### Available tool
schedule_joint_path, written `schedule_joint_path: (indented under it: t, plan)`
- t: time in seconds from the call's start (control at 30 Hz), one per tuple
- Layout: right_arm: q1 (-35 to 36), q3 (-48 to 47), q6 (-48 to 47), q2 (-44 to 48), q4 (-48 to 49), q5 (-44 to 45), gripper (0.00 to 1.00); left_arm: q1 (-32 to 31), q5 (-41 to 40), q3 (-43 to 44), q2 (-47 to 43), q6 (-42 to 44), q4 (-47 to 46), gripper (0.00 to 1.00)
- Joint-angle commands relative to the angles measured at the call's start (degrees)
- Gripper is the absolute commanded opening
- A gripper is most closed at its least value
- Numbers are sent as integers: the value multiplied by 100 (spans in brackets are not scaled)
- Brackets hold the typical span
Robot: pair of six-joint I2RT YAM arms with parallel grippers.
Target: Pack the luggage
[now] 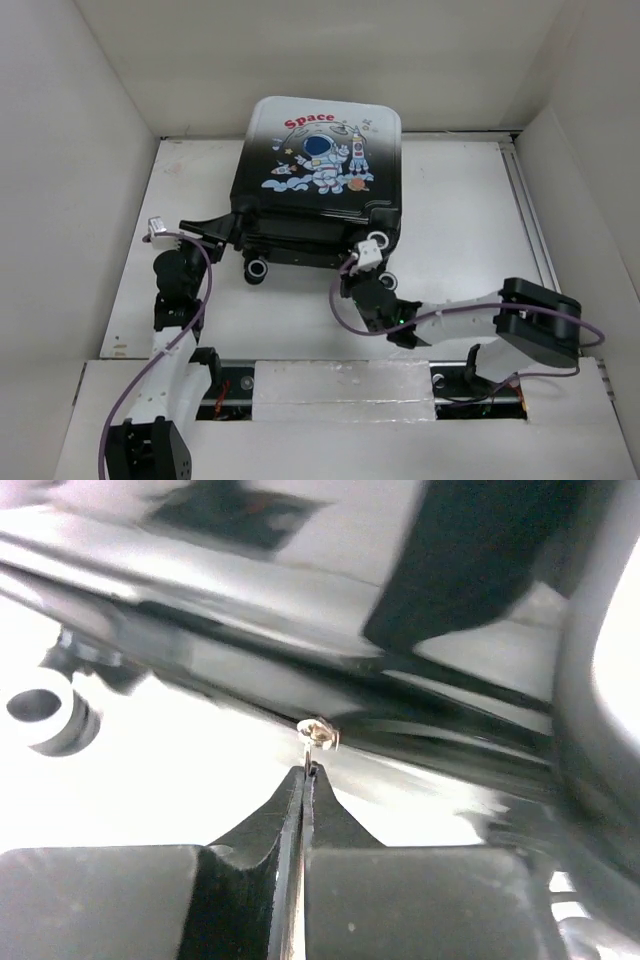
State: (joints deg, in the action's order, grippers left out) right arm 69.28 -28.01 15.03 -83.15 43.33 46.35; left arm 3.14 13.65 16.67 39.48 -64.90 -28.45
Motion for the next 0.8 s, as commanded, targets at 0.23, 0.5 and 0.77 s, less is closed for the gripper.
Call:
schedule_joint_path:
  t: [0.23,0.5,0.77]
  plan:
    - [69,-1884,-606,-1519,-143,-1117,0,-366,2326,-32,-433,-638,-1822,0]
    - [-265,-2697,-800,-2116,457,-4410,0,-366,2801,82,-152,-523,-2094,0]
    - [-28,-3675,-773,-2880,307,-4731,0,-366,3179,328,-29,-576,-2244,0]
